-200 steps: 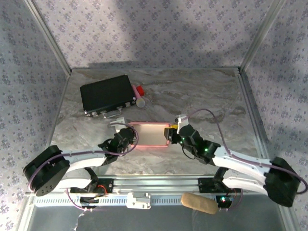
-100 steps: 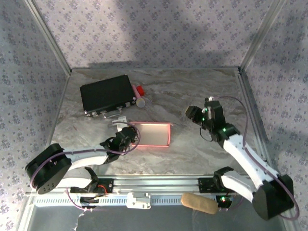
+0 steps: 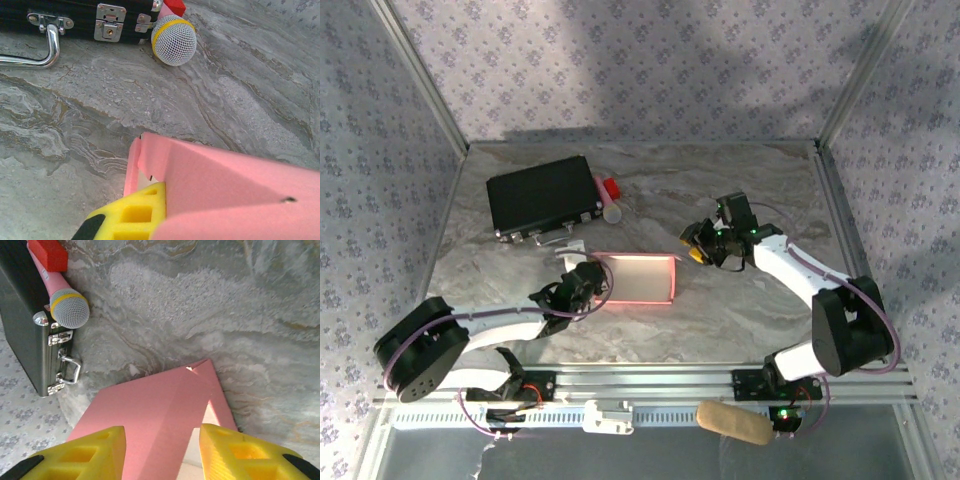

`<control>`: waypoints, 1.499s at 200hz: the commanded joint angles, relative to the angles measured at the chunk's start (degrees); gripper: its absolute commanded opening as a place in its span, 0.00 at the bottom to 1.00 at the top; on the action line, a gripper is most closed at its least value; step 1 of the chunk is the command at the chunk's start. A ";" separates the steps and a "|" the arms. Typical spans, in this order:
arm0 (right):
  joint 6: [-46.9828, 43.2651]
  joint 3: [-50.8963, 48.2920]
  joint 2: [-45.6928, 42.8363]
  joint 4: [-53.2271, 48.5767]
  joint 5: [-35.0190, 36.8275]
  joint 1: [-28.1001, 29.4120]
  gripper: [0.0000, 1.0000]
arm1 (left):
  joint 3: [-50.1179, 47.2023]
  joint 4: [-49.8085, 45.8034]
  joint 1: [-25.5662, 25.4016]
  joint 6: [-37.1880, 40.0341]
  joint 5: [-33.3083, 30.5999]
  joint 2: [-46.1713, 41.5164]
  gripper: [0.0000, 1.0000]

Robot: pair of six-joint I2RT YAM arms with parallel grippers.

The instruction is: Fold the paper box

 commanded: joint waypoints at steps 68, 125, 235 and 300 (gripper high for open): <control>5.40 1.27 5.83 4.32 -5.04 2.20 0.40 | 1.61 -4.43 -0.70 -0.20 2.23 2.35 0.00; 7.49 1.05 6.34 6.04 -6.39 3.07 0.36 | 3.13 -4.93 -0.70 0.59 2.88 1.87 0.00; 6.97 -0.56 8.68 8.98 -5.73 4.36 0.25 | 1.50 1.25 -0.70 0.89 5.81 4.53 0.00; 3.95 -3.02 8.83 11.01 -4.42 4.84 0.19 | -0.15 3.36 -1.24 -3.84 8.25 6.97 0.00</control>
